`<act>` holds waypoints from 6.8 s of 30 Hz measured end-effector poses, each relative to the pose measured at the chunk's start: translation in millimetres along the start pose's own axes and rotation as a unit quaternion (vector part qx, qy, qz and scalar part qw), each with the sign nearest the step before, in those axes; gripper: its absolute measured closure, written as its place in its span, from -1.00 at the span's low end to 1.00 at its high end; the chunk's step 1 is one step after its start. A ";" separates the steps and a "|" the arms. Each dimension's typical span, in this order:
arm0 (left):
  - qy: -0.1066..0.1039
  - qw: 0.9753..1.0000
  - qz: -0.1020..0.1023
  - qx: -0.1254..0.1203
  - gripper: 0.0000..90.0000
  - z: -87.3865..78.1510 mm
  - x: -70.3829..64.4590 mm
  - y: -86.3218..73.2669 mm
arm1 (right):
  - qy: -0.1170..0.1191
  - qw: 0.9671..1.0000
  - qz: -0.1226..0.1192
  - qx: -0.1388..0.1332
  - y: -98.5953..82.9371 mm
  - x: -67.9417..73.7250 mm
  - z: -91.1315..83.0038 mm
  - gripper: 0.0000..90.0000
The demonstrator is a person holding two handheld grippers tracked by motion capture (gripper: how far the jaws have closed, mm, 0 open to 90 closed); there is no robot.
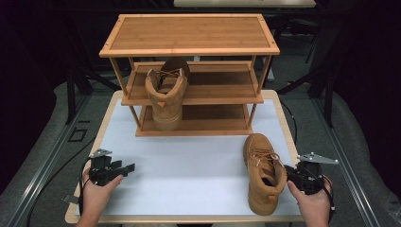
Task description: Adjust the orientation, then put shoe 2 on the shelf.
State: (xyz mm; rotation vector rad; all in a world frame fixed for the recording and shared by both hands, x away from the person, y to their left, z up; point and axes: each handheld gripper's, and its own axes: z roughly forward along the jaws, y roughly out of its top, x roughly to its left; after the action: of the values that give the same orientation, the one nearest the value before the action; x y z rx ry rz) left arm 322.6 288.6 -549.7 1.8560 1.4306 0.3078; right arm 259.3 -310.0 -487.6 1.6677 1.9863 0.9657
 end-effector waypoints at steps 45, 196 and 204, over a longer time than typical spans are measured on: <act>-0.003 1.000 -0.016 -0.007 -0.24 -1.4 3.0 -0.4 | -0.049 0.993 -0.023 -0.107 -36.9 86.7 -21.1 -0.92; -0.016 0.999 -0.030 -0.007 -0.23 -0.3 4.7 -1.4 | 0.124 0.941 -0.060 0.309 118.6 48.6 39.7 0.80; -0.015 1.000 -0.025 -0.005 -0.24 0.4 3.6 -1.1 | 0.169 0.939 0.016 0.298 113.4 40.0 35.8 0.81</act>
State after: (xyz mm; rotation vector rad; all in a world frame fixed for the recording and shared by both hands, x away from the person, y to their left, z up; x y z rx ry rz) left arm 323.3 291.7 -551.6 1.8068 1.4499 0.2599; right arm 354.3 -254.8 -427.0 1.9329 2.6933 0.7351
